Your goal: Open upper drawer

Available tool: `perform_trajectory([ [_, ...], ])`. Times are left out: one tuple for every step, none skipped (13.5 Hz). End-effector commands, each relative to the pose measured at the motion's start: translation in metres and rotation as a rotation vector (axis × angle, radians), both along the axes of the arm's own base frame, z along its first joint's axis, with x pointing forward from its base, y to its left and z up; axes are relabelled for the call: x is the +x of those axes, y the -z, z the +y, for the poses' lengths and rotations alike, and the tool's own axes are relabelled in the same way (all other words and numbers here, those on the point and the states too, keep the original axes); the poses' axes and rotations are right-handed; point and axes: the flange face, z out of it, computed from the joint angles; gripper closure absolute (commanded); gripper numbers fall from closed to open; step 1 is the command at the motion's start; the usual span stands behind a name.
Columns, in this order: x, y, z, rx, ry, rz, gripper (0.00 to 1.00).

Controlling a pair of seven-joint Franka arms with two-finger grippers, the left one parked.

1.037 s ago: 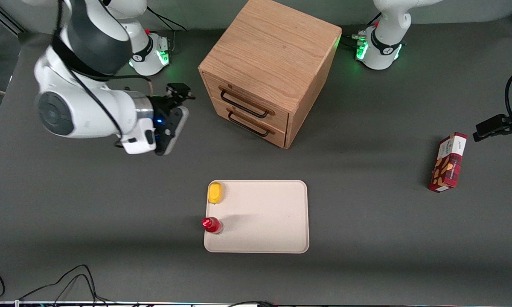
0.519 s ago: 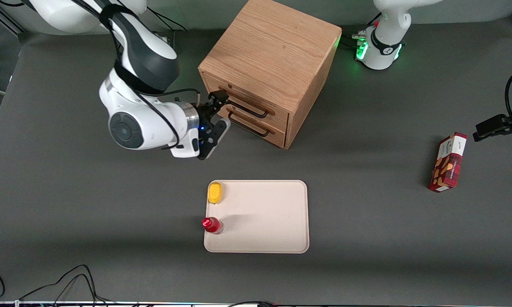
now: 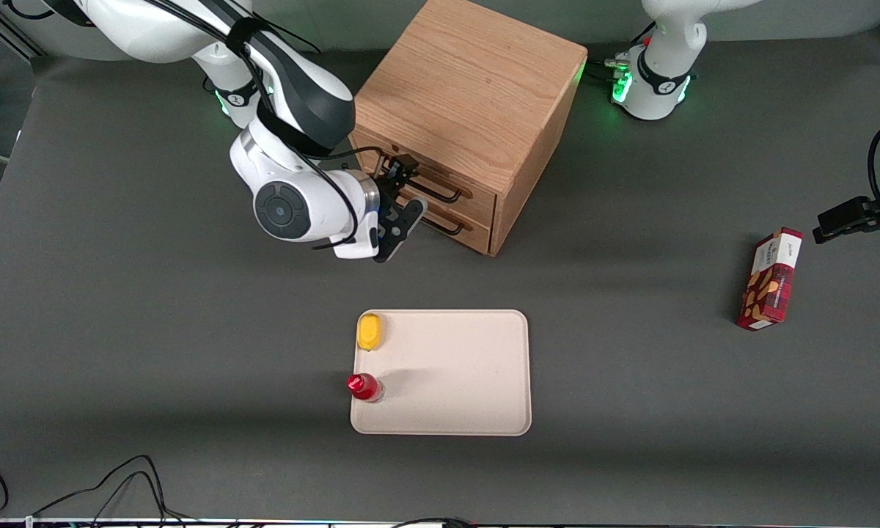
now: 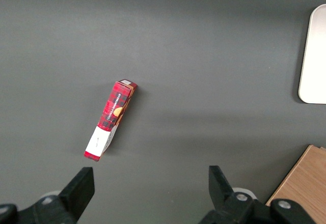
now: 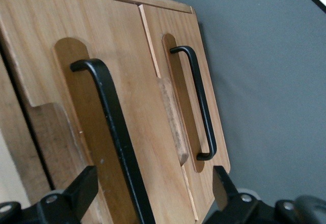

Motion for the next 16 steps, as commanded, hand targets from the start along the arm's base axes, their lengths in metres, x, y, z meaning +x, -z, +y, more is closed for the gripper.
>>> perform_trajectory([
  [-0.005, 0.005, 0.002, -0.018, 0.019, -0.022, 0.00],
  [-0.008, 0.009, 0.005, -0.019, 0.014, -0.030, 0.00],
  [-0.008, 0.013, 0.005, -0.026, 0.012, -0.037, 0.00],
  [-0.008, 0.016, 0.005, -0.026, 0.015, -0.042, 0.00],
  [-0.008, 0.019, 0.005, -0.025, 0.018, -0.046, 0.00],
  [-0.008, 0.021, 0.005, -0.023, 0.023, -0.050, 0.00],
  [-0.007, 0.025, 0.005, -0.022, 0.025, -0.050, 0.00],
  [-0.005, 0.028, 0.005, -0.026, 0.024, -0.056, 0.00],
  [-0.001, 0.035, 0.005, -0.030, 0.022, -0.064, 0.00],
  [0.003, 0.039, 0.003, -0.026, 0.027, -0.064, 0.00],
  [0.011, 0.039, 0.002, -0.016, 0.036, -0.066, 0.00],
  [0.019, 0.037, 0.000, -0.007, 0.047, -0.069, 0.00],
  [0.026, 0.038, -0.004, -0.002, 0.057, -0.071, 0.00],
  [0.033, 0.035, -0.007, 0.002, 0.065, -0.079, 0.00],
  [0.041, 0.034, -0.012, 0.008, 0.077, -0.080, 0.00],
  [0.047, 0.033, -0.016, -0.001, 0.068, -0.092, 0.00],
])
